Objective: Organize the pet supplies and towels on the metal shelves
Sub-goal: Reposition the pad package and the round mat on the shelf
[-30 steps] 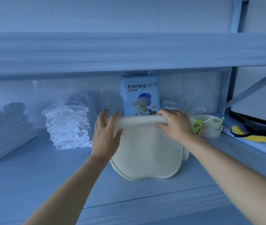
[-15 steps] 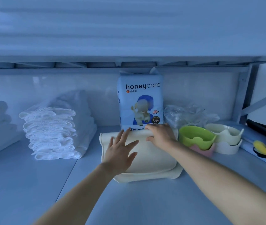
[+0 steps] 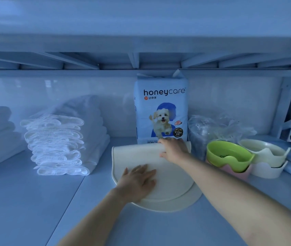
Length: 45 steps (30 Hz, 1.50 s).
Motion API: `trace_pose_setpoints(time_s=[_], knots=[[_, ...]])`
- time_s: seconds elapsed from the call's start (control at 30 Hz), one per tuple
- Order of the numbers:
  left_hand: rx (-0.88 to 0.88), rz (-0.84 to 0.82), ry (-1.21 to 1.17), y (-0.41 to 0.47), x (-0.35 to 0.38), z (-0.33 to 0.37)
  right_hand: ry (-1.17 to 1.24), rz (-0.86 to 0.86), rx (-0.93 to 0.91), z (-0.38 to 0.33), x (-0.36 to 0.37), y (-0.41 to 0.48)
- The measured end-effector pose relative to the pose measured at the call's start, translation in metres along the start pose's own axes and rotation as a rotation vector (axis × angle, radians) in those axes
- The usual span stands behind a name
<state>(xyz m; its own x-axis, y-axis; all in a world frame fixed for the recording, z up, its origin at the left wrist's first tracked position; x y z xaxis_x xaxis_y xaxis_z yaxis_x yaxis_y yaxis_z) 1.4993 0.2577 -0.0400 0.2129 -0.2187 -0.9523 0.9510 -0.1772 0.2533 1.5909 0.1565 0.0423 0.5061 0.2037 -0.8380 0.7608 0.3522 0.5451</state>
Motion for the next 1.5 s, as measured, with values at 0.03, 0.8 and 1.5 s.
trace_pose_setpoints(time_s=[0.03, 0.8, 1.5], knots=[[0.005, -0.007, 0.014, -0.001, 0.000, 0.001, -0.022, -0.021, -0.006, 0.001, 0.004, -0.001], [-0.180, 0.158, -0.016, 0.002, -0.017, -0.024, 0.093, -0.173, 0.229, 0.040, 0.026, -0.082], [0.131, 0.034, -0.079, 0.013, -0.003, 0.023, 0.442, -0.030, 0.070, 0.020, 0.012, -0.091]])
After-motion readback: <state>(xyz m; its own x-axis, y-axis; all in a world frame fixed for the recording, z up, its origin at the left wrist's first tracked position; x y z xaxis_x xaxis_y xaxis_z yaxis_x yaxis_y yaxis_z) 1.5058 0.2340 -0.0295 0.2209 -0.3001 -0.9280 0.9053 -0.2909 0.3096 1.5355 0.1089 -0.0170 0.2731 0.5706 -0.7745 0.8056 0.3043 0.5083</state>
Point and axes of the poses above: each hand's wrist, its own y-axis towards the middle knuckle, its own x-axis out of the palm, z = x × y, the point moved 10 cm from there along y, towards the middle knuckle, and after that the axes turned 12 degrees about z, right-handed, at the moved point
